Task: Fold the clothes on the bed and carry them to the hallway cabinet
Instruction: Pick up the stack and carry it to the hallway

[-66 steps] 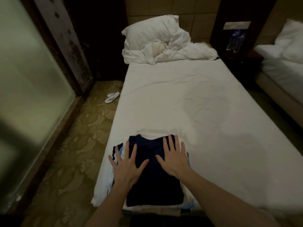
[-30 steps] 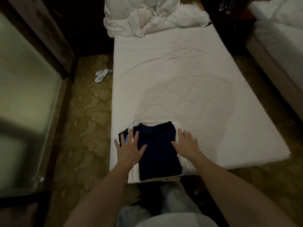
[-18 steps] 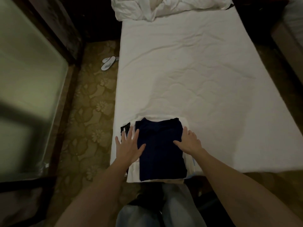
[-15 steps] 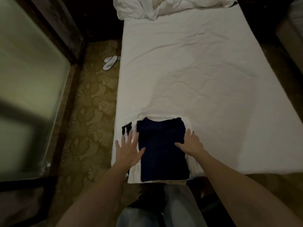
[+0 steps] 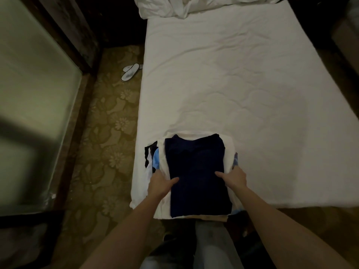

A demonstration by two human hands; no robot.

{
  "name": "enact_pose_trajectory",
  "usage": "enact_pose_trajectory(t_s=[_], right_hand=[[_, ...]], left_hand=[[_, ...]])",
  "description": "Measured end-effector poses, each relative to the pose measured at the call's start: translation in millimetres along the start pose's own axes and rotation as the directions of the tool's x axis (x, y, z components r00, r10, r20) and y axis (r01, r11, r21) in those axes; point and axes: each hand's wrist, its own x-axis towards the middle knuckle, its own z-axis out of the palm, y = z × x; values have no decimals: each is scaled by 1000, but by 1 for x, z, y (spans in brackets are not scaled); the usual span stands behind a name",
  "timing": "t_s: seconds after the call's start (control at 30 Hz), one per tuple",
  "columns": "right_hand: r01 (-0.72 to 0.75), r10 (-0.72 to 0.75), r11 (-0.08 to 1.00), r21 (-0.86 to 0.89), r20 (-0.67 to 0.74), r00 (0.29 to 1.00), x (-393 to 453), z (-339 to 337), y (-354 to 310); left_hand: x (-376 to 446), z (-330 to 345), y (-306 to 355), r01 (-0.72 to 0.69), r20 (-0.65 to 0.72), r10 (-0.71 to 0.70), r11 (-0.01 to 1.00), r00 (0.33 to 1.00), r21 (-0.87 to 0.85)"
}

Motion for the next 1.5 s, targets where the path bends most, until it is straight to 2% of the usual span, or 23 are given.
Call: enact_pose_trajectory(t_s=[0.07, 0.13, 0.2, 0.23, 0.3, 0.37, 0.47, 0.57, 0.7, 0.77, 0.87, 0.93, 0.97, 1.07, 1.17, 1.27, 1.33, 1.37, 1.43, 1.5], right_hand=[[-12, 12, 1000, 5, 32, 999, 1, 3, 1], [23, -22, 999, -39, 17, 1000, -1, 4, 2], [107, -109, 992, -72, -28, 994, -8, 6, 1], [155, -156, 988, -30, -39, 987, -13, 8, -1], [241, -240, 970, 27, -37, 970, -23, 13, -9], [327, -326, 945, 7, -19, 945, -32, 23, -19], [425, -422, 903, -67, 55, 905, -44, 36, -39], [439, -430, 896, -67, 113, 896, -49, 48, -46], [298, -298, 954, 6, 40, 954, -48, 51, -37], [206, -207, 976, 66, -4, 978, -42, 47, -31], [52, -50, 995, 83, -35, 998, -27, 34, -25], [-106, 106, 994, 31, -25, 994, -13, 23, -18], [-171, 171, 985, 4, -4, 985, -8, 18, -15], [-228, 220, 971, 67, 109, 969, 4, 5, -8], [-134, 134, 991, 11, 28, 991, 1, 5, -5], [-29, 27, 996, -84, -30, 999, -10, 12, -9], [10, -30, 959, -283, -68, 997, -18, 16, -14], [56, -84, 939, -339, -69, 994, -22, 18, -15], [205, -220, 928, -313, -12, 975, -29, 23, -17], [345, -343, 900, -269, 53, 938, -34, 33, -14]], left_hand=[[0, 3, 5, 17, 39, -15, 998, 999, -59], [4, 6, 5, 6, 56, -4, 1000, 998, -30], [6, 7, 5, -16, 83, 18, 1000, 996, -23], [6, 7, 5, -34, 112, 38, 999, 993, -41], [3, 5, 5, -97, 167, 108, 993, 980, -73], [4, 4, 0, -140, 197, 158, 985, 968, -104], [6, -2, -2, -120, 208, 157, 976, 965, -181], [10, -5, -4, -36, 197, 96, 958, 976, -285], [11, -3, -6, 98, 195, -23, 920, 980, -380], [10, 1, -3, 129, 227, -47, 923, 973, -363], [5, 12, 4, 63, 114, -50, 991, 992, -119], [-1, 16, 9, -33, 20, 32, 995, 999, 94], [-2, 19, 11, -75, 4, 75, 987, 997, 143], [0, 24, 13, -109, 42, 106, 991, 993, 76], [2, 27, 13, -166, 55, 166, 986, 985, 5], [-2, 31, 11, -212, -83, 209, 977, 974, -25], [-7, 32, 15, -122, -137, 95, 971, 986, -205], [-6, 32, 16, -46, -123, 6, 947, 992, -318], [-2, 34, 16, 60, -55, -102, 856, 993, -513], [1, 34, 14, 118, 12, -132, 835, 991, -537]])
